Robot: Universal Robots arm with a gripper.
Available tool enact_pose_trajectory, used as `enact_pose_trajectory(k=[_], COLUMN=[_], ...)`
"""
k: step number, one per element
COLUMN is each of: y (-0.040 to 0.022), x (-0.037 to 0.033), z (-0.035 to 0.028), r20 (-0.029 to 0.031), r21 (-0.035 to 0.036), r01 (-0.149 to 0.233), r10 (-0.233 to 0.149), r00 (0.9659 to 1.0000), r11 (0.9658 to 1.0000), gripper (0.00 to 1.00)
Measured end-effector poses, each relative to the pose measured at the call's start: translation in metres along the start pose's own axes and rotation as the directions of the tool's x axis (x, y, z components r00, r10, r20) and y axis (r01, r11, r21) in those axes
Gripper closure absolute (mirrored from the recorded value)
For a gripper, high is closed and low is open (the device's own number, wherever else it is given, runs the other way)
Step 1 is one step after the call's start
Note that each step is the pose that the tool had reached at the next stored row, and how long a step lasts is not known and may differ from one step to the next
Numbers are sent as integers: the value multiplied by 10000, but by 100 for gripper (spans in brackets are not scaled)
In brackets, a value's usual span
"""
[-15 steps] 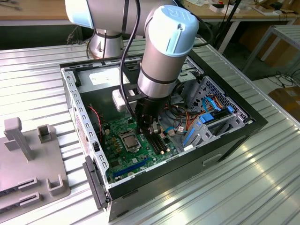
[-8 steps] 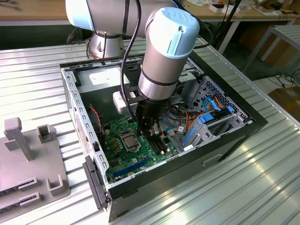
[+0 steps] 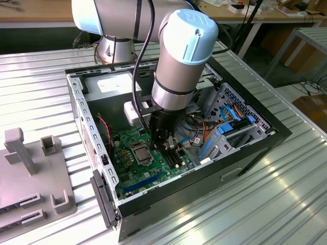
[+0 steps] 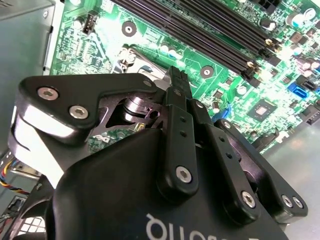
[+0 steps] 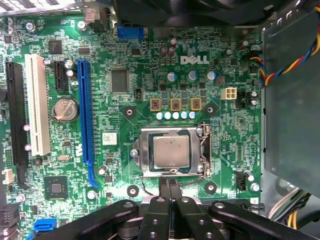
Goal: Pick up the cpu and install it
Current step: 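Install the first cpu locking lever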
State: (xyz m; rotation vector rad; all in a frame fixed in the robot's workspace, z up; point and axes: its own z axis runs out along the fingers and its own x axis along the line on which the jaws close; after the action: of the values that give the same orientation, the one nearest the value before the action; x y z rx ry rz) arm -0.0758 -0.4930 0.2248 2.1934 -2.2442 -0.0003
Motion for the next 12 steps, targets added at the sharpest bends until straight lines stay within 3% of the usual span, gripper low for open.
enact_pose_trajectory(k=[5, 12], y=[-1, -1], x=[22, 43], z=[12, 41], r20=[-69, -114], r21=[1, 3], r01=[1, 0], r10=[-1, 0], r00=[10000, 9999], r11=[10000, 10000], gripper=[89, 89])
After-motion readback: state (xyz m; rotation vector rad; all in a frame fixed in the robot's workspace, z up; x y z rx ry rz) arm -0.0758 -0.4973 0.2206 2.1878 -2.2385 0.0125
